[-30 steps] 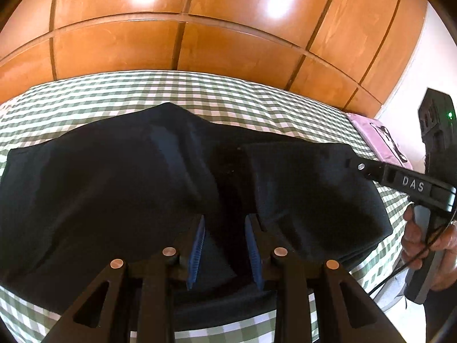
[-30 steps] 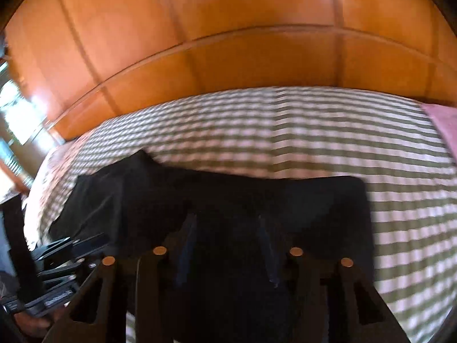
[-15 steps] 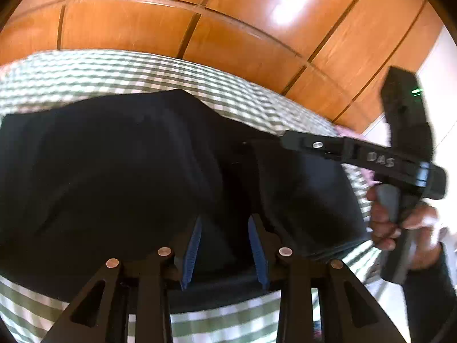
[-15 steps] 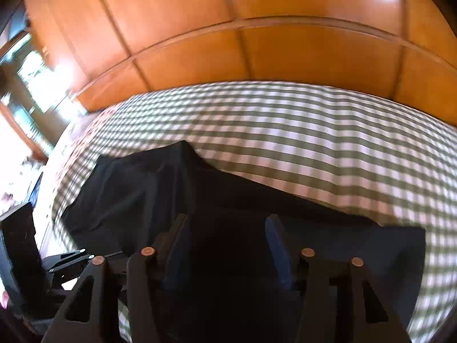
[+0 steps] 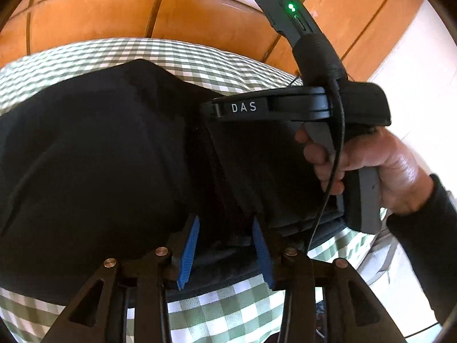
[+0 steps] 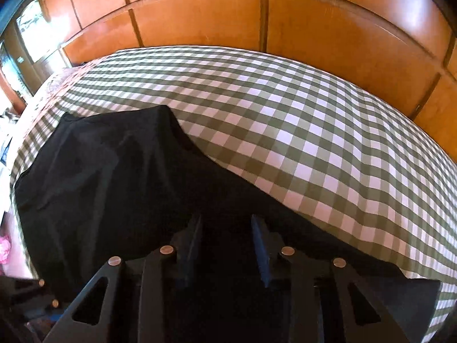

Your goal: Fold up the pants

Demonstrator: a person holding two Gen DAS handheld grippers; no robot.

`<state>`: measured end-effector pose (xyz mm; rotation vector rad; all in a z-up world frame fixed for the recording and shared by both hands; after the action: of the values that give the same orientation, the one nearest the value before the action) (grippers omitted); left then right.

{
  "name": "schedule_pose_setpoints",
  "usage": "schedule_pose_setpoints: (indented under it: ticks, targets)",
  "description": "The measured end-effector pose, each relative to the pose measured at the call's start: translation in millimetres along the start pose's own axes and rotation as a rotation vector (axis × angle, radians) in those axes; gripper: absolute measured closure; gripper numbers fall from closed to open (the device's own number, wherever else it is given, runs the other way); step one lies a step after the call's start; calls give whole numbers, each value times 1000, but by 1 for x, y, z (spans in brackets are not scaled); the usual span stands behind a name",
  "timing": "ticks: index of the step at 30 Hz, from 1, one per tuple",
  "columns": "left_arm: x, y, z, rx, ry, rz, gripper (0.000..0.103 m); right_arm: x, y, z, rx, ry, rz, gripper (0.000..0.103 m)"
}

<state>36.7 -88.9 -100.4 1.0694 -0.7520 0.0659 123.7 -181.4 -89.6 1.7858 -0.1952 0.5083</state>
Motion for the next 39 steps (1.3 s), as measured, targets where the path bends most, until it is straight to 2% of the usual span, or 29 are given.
schedule_pose_setpoints:
  ticks: [4,9,14,15,18,20,26,27,28,29,32,35,39]
  targets:
    - [-3,14,-6,-22,49,44,63,-2,7,-2,-5,-9,26,69]
    - [-16,45,-22,43,101,113,63,-8,40,3,50,-115,103,65]
    - [-53,91,-72,75,320,193,63,-33,70,4,133,-186,157,59]
    - [-68,105,-88,87,396,212,65,-40,73,5,144,-197,158,59]
    - [-99,130,-124,116,552,239,67,-60,80,7,150,-207,170,59]
    - [-127,149,-153,142,682,288,67,-68,79,10,135,-216,166,59]
    - [-165,171,-206,204,911,416,65,-82,66,21,126,-260,138,58]
    - [-169,171,-212,192,943,438,65,-83,65,20,128,-256,143,56]
    - [-172,170,-220,182,974,442,65,-85,66,20,139,-258,145,48]
    - [-172,167,-226,177,990,440,65,-86,64,19,163,-264,145,40]
    - [-172,160,-238,179,1024,437,64,-88,62,15,170,-260,159,32]
    - [-182,162,-246,165,1055,437,63,-88,60,15,188,-291,159,29]
    - [-177,160,-252,165,1059,408,64,-88,61,20,231,-317,160,26]
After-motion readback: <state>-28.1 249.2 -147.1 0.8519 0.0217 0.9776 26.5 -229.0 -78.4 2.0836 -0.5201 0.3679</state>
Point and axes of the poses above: each gripper's, at about its wrist camera, not at the fingertips, and y roughly against the way its jaws point, z to its right, x to its top, the point moved 1 cm from there along -y, roughly the way its jaws point, and after that the axes turned 15 degrees about -y, right-handed, at the moved point
